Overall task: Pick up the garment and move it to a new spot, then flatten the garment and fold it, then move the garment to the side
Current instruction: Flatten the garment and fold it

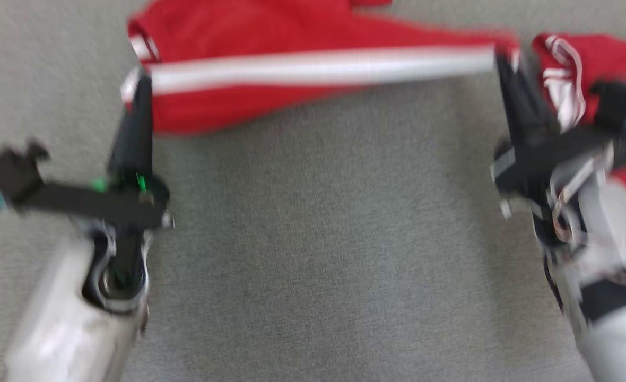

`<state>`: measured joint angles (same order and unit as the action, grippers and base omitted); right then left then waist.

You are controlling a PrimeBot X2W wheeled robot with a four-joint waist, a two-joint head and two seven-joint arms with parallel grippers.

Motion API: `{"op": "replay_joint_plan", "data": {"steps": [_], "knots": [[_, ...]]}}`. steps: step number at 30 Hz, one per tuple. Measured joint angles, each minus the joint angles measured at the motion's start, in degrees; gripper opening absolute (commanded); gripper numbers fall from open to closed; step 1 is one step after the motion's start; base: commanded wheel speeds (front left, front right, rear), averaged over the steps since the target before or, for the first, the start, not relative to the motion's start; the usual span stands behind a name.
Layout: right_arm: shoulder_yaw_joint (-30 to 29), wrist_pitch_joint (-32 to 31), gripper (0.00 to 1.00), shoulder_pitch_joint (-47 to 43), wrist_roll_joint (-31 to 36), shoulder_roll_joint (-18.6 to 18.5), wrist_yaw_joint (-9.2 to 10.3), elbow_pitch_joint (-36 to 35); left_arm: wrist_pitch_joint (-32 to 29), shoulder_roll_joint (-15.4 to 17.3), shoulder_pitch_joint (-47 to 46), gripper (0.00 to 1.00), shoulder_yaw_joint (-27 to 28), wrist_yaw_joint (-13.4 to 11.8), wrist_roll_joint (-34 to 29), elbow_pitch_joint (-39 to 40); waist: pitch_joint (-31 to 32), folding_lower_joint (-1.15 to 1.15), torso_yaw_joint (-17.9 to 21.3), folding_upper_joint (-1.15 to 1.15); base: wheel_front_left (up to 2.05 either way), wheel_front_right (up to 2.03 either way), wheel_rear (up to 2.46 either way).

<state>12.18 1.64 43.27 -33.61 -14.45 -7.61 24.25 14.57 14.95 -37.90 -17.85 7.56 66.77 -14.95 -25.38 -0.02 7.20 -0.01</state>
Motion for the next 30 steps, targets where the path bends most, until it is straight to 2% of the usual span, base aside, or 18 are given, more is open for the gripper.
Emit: {"op": "replay_joint_plan", "data": {"steps": [4, 10, 11, 12, 16, 17, 22, 25, 30], "knots": [[-4.22, -7.11, 0.0, -11.5, 1.71, -0.1, -0.05, -6.78, 0.02, 0.09, 7.44, 0.0, -0.65, 0.02, 1.2, 1.12, 4.43, -0.01, -0.25, 0.0, 0.0, 0.0, 0.0], [-11.71, -20.29, 0.0, -26.99, 6.89, 3.48, -0.23, -17.96, 0.03, 0.23, 18.17, 0.0, -2.19, 0.03, 0.62, 2.16, 10.6, 0.0, -0.27, 0.0, 0.0, 0.0, 0.0], [-11.71, -20.29, 0.0, -26.99, 6.89, 3.48, -0.23, -17.96, 0.03, 0.23, 18.17, 0.0, -2.19, 0.03, 0.62, 2.16, 10.6, 0.0, -0.27, 0.0, 0.0, 0.0, 0.0], [-13.63, -24.91, 0.0, -31.2, 9.0, 4.91, -0.27, -22.15, 0.04, 0.38, 21.05, 0.0, -2.4, 0.04, -0.38, 2.3, 12.46, -0.01, -0.26, -0.01, 0.0, 0.0, 0.0], [-16.06, -30.58, 0.0, -36.87, 11.81, 7.36, -0.3, -28.09, 0.04, 0.38, 25.38, 0.0, -2.27, -0.01, -1.63, 2.46, 15.07, 0.0, -0.27, 0.0, 0.0, 0.0, 0.0], [-17.51, -33.76, 0.0, -40.17, 13.33, 8.72, -0.31, -31.2, 0.04, 0.41, 28.04, 0.0, -2.49, -0.51, -2.87, 2.77, 16.63, 0.0, -0.32, -0.01, 0.0, 0.0, 0.0], [-19.29, -41.03, 0.0, -47.8, 16.18, 10.35, -0.3, -36.71, -0.78, 0.53, 33.66, 0.0, -3.74, -2.07, -3.64, 3.87, 19.73, 0.0, -0.79, 0.0, 0.0, 0.0, 0.0], [-19.89, -42.95, 0.0, -50.75, 16.58, 11.03, -0.3, -39.1, -1.47, 1.25, 35.94, 0.0, -3.99, -2.2, -3.39, 4.68, 20.82, 0.0, -1.37, 0.0, 0.0, 0.0, 0.0], [-19.95, -39.02, 0.0, -49.35, 16.99, 11.58, -0.3, -41.66, -1.19, 1.35, 36.61, 0.0, -2.5, -2.34, -3.23, 7.61, 21.79, 0.01, -2.32, 0.0, 0.0, 0.0, 0.0]]}}
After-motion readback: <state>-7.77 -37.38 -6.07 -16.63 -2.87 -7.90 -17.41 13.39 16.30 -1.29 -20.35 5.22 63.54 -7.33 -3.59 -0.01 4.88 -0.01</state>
